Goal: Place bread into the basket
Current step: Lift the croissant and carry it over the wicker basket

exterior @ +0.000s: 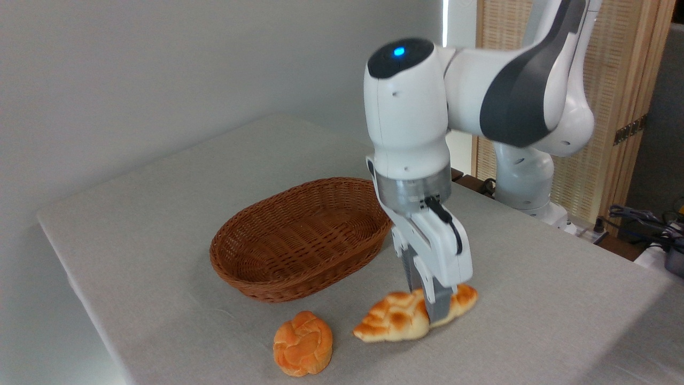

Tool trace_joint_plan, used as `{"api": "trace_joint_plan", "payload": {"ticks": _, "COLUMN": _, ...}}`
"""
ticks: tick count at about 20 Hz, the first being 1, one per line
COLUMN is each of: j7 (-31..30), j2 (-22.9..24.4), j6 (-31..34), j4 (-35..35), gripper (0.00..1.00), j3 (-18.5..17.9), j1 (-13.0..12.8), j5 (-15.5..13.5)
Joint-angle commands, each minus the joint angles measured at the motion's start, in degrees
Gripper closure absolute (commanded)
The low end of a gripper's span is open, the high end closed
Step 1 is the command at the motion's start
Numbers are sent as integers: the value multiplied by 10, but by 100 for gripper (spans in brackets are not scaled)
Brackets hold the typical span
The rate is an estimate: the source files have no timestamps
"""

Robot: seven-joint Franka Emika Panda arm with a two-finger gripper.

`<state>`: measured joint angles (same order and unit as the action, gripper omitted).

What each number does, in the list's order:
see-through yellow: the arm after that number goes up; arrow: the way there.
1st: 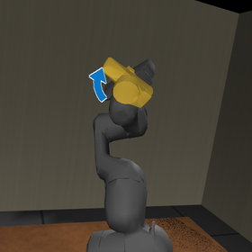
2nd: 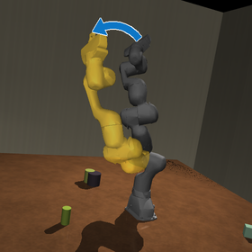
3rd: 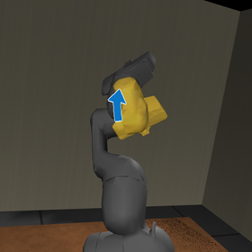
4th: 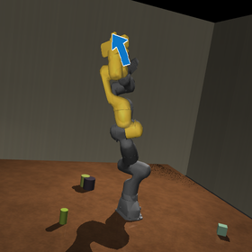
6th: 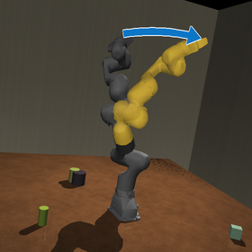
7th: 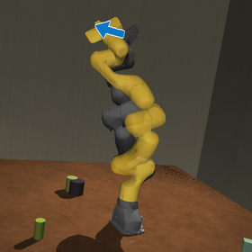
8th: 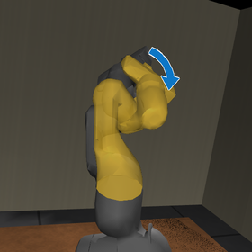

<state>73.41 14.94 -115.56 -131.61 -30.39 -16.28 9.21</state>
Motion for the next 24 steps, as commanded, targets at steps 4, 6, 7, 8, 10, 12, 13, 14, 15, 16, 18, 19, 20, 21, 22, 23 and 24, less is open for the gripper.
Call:
{"api": "trace_joint_plan", "payload": {"ticks": 4, "j7": -123, "j2": -61, "j6": 139, "j4": 176, "gripper": 59, "j3": 58, "j1": -10, "j5": -82}}
{"api": "trace_joint_plan", "payload": {"ticks": 6, "j7": -201, "j2": -75, "j6": 140, "j4": 201, "gripper": 59, "j3": 87, "j1": -10, "j5": -82}}
{"api": "trace_joint_plan", "payload": {"ticks": 7, "j7": -221, "j2": -76, "j6": 140, "j4": 210, "gripper": 58, "j3": 99, "j1": -11, "j5": -82}}
{"api": "trace_joint_plan", "payload": {"ticks": 8, "j7": -255, "j2": -81, "j6": 145, "j4": 227, "gripper": 56, "j3": 119, "j1": -10, "j5": -82}}
{"api": "trace_joint_plan", "payload": {"ticks": 10, "j7": -287, "j2": -82, "j6": 147, "j4": 245, "gripper": 55, "j3": 147, "j1": -10, "j5": -83}}
{"api": "trace_joint_plan", "payload": {"ticks": 12, "j7": -312, "j2": -83, "j6": 147, "j4": 253, "gripper": 55, "j3": 174, "j1": -3, "j5": -94}}
{"api": "trace_joint_plan", "payload": {"ticks": 13, "j7": -319, "j2": -85, "j6": 147, "j4": 254, "gripper": 55, "j3": 180, "j1": -2, "j5": -97}}
{"api": "trace_joint_plan", "payload": {"ticks": 14, "j7": -329, "j2": -90, "j6": 147, "j4": 254, "gripper": 55, "j3": 194, "j1": -2, "j5": -101}}
{"api": "trace_joint_plan", "payload": {"ticks": 15, "j7": -332, "j2": -91, "j6": 147, "j4": 254, "gripper": 55, "j3": 203, "j1": -1, "j5": -102}}
{"api": "trace_joint_plan", "payload": {"ticks": 16, "j7": -345, "j2": -101, "j6": 148, "j4": 253, "gripper": 54, "j3": 225, "j1": -1, "j5": -101}}
{"api": "trace_joint_plan", "payload": {"ticks": 18, "j7": -398, "j2": -122, "j6": 148, "j4": 252, "gripper": 50, "j3": 266, "j1": -1, "j5": -100}}
{"api": "trace_joint_plan", "payload": {"ticks": 19, "j7": -412, "j2": -133, "j6": 148, "j4": 251, "gripper": 47, "j3": 285, "j1": 2, "j5": -96}}
{"api": "trace_joint_plan", "payload": {"ticks": 20, "j7": -412, "j2": -137, "j6": 148, "j4": 251, "gripper": 46, "j3": 311, "j1": 25, "j5": -94}}
{"api": "trace_joint_plan", "payload": {"ticks": 21, "j7": -412, "j2": -137, "j6": 148, "j4": 251, "gripper": 46, "j3": 327, "j1": 42, "j5": -94}}
{"api": "trace_joint_plan", "payload": {"ticks": 22, "j7": -408, "j2": -136, "j6": 148, "j4": 250, "gripper": 46, "j3": 364, "j1": 81, "j5": -94}}
{"api": "trace_joint_plan", "payload": {"ticks": 23, "j7": -407, "j2": -134, "j6": 150, "j4": 249, "gripper": 46, "j3": 384, "j1": 105, "j5": -94}}
{"api": "trace_joint_plan", "payload": {"ticks": 24, "j7": -407, "j2": -134, "j6": 156, "j4": 249, "gripper": 46, "j3": 386, "j1": 106, "j5": -94}}
